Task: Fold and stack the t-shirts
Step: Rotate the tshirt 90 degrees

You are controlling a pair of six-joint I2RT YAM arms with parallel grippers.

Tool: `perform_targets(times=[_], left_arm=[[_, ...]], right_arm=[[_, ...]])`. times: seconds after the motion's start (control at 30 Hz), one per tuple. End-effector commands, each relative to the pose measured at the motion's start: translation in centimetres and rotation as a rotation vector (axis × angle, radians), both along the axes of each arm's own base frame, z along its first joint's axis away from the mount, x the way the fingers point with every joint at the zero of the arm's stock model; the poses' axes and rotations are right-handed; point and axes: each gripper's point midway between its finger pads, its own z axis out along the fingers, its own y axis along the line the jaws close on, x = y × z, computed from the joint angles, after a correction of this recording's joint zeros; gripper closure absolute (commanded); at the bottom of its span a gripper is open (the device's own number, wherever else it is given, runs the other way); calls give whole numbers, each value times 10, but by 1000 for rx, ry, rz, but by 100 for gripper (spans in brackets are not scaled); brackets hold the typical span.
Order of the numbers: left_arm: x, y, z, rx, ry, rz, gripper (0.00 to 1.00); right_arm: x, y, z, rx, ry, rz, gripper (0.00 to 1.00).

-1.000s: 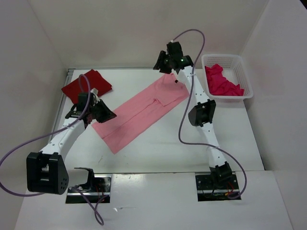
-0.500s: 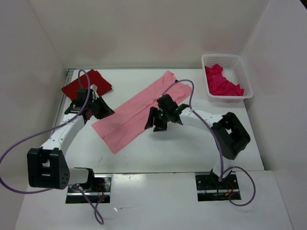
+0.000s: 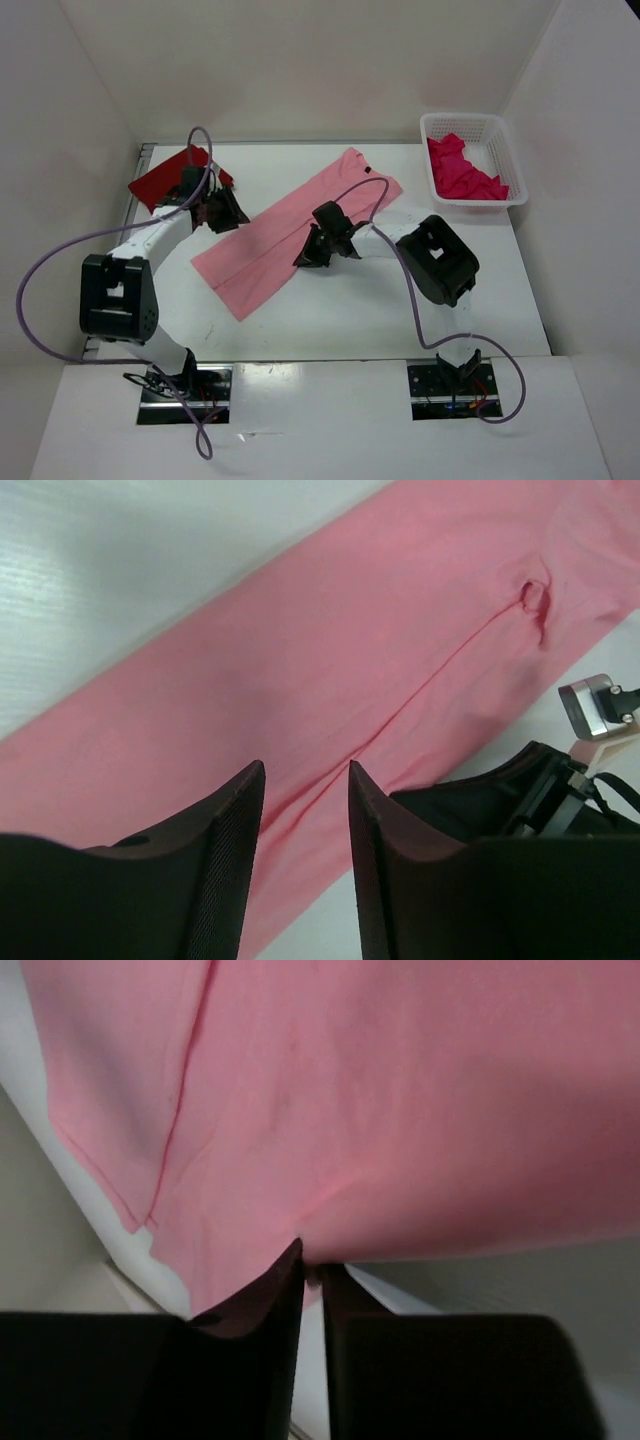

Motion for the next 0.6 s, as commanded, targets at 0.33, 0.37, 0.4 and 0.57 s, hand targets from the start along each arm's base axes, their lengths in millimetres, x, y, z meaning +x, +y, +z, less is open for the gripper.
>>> perform_targets(times=[0.33,0.37,0.4,0.57], left_arm=[[74,-67,-24,155,-12,-291,42],[76,-80,-26,145,-15,-320,38],[82,-87,-37,145,-9,-349,37],[107,-131,-51,87,-39,-437,33]], right_arm=[[-61,-136,-1,-243,88,262,99],[-76,-148,-1,-269,130,281,99],[-77,-157,-2,-295,129,279,99],[-71,-165,19,-230,94,234,66]])
